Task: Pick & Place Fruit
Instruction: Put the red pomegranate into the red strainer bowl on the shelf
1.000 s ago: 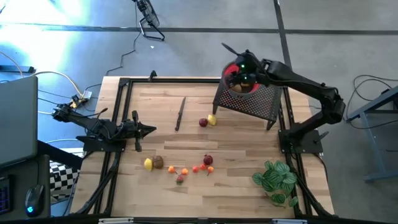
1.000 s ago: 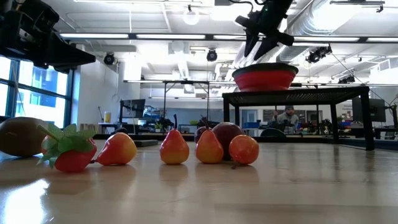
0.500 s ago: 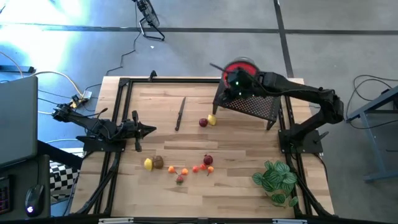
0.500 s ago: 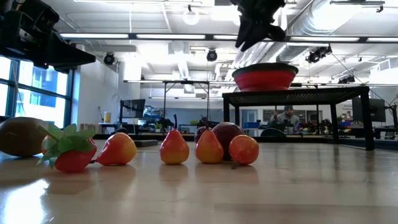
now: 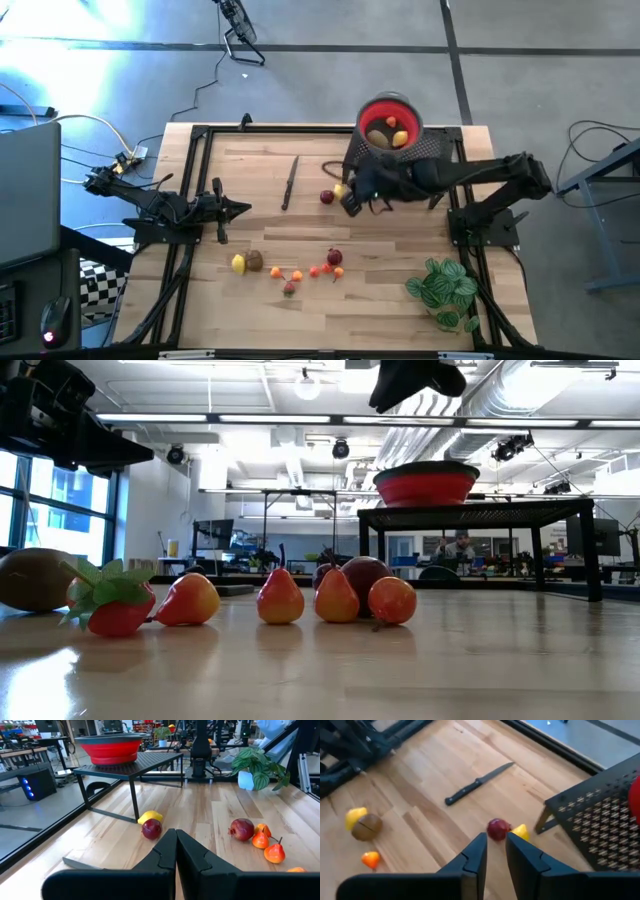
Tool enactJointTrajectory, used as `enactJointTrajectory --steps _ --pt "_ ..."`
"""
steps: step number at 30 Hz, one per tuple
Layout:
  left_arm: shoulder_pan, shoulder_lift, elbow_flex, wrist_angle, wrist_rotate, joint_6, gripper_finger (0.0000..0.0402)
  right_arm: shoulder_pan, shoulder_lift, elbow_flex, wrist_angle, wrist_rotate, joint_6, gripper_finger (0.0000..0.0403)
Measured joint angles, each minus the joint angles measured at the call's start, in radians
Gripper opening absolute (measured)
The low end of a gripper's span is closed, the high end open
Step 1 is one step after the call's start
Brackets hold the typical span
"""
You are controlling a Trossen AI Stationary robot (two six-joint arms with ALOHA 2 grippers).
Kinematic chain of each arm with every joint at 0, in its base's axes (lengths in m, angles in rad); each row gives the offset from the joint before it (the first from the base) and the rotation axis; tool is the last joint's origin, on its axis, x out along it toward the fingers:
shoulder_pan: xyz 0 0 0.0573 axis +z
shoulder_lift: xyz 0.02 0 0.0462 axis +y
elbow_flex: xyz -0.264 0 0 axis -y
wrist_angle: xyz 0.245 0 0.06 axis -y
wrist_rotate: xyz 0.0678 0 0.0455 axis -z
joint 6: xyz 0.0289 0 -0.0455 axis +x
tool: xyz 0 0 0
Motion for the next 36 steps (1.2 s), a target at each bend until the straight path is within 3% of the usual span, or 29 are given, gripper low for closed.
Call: enactJointTrajectory --steps 11,26,36 --pt "0.0 0.0 0.0 0.0 0.0 0.0 0.0 0.117 0.149 0.0 0.061 0.017 0.121 0.0062" --pt "0.0 0.0 0.0 0.0 0.001 0.0 0.0 0.161 0.307 0.0 0.168 -0.262 0.135 0.0063" --pt "0.0 0.0 0.0 0.0 0.0 0.0 0.0 0.172 0.315 0.0 0.175 -0.288 0.163 0.0063"
